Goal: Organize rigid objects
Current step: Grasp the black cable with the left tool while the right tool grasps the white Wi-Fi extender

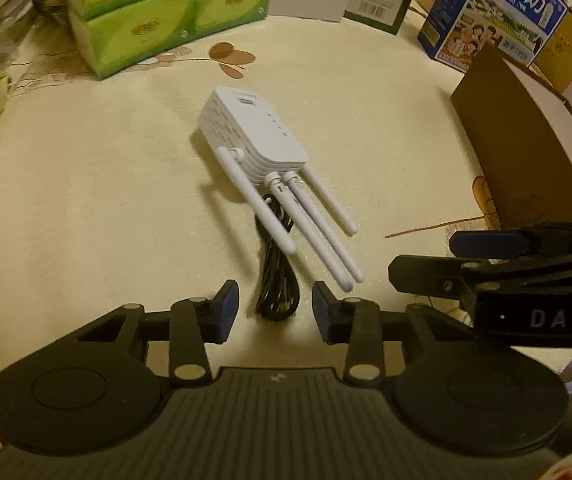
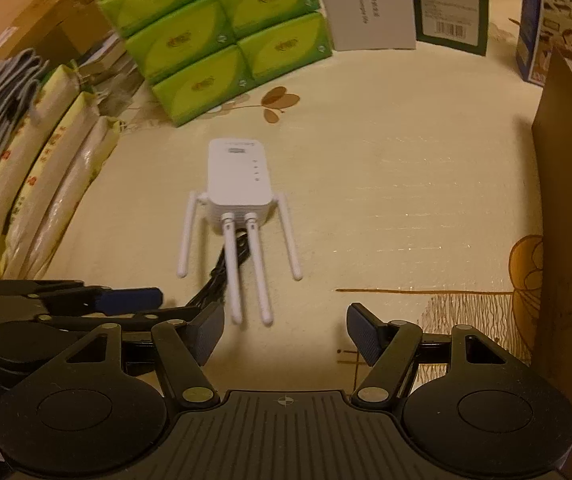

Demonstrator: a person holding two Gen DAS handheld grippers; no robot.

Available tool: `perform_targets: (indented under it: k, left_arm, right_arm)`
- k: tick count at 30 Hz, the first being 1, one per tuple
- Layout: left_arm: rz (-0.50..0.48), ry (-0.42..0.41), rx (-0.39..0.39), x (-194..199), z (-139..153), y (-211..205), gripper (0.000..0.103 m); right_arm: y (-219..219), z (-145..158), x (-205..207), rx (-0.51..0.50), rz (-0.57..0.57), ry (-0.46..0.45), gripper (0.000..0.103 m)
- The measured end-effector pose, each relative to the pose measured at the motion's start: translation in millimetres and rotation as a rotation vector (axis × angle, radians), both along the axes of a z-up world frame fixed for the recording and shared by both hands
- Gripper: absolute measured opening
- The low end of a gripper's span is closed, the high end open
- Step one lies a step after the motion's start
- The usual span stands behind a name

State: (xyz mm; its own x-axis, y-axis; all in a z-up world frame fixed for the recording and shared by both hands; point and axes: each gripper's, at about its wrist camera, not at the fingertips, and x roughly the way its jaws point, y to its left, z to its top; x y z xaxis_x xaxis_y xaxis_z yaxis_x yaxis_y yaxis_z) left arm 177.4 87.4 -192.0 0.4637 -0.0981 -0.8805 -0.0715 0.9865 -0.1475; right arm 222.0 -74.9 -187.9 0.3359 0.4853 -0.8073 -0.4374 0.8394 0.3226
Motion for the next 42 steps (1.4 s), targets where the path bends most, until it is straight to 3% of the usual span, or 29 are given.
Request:
perform_targets:
  k: [2, 4, 10, 19, 23, 26, 28, 35, 38, 39, 40, 42]
  left_arm:
    - [-0.019, 0.006, 0.015, 5.1, -6.2, -3.4, 0.029]
    - [-0.041, 0.018, 0.039, 7.2, -11.8, -6.3, 0.018]
    - [-0.045, 0.011, 0.067, -12.3, -12.6, -0.5, 0.018]
    - [0.158, 0.017, 0.133, -53.7, -9.2, 50.2, 0.017]
    - [0.206, 0.021, 0.103, -52.2, -7.1, 67.8, 0.018]
    - [0.218, 0.002, 0.081, -45.7, -2.7, 70.7, 0.020]
    - [0.215, -0.002, 0.074, -42.4, -0.2, 70.2, 0.028]
    - [0.200, 0.025, 0.090, -29.0, -9.4, 68.8, 0.028]
    - [0.206, 0.032, 0.096, -25.4, -13.0, 69.8, 0.028]
    - [0.210, 0.033, 0.097, -23.8, -14.1, 70.5, 0.028]
    - [0.213, 0.037, 0.098, -22.4, -15.4, 71.0, 0.028]
    - [0.220, 0.051, 0.097, -19.3, -18.4, 72.1, 0.026]
  right_arm:
    - [-1.4, -3.0, 3.7, -0.004, -0.008, 0.005, 0.066]
    - [-3.0, -5.4, 5.2, -0.005, -0.014, 0.010, 0.066]
    - [-7.0, -9.6, 0.0, 0.005, -0.016, 0.027, 0.066]
    - [-1.8, -8.4, -8.2, 0.024, 0.010, 0.027, 0.065]
    - [8.6, -9.0, -3.7, 0.027, 0.039, 0.014, 0.063]
    - [21.7, -15.3, 2.2, 0.014, 0.078, 0.017, 0.058]
    - [30.9, -19.7, 5.2, 0.007, 0.104, 0.012, 0.054]
    - [61.9, -28.8, 19.7, -0.021, 0.158, -0.023, 0.047]
    - [68.3, -34.0, 25.2, -0.047, 0.161, -0.029, 0.038]
    - [69.0, -34.9, 26.3, -0.048, 0.166, -0.029, 0.027]
    - [69.2, -35.2, 26.7, -0.054, 0.171, -0.029, 0.022]
    - [67.6, -34.2, 24.2, -0.063, 0.181, -0.048, 0.021]
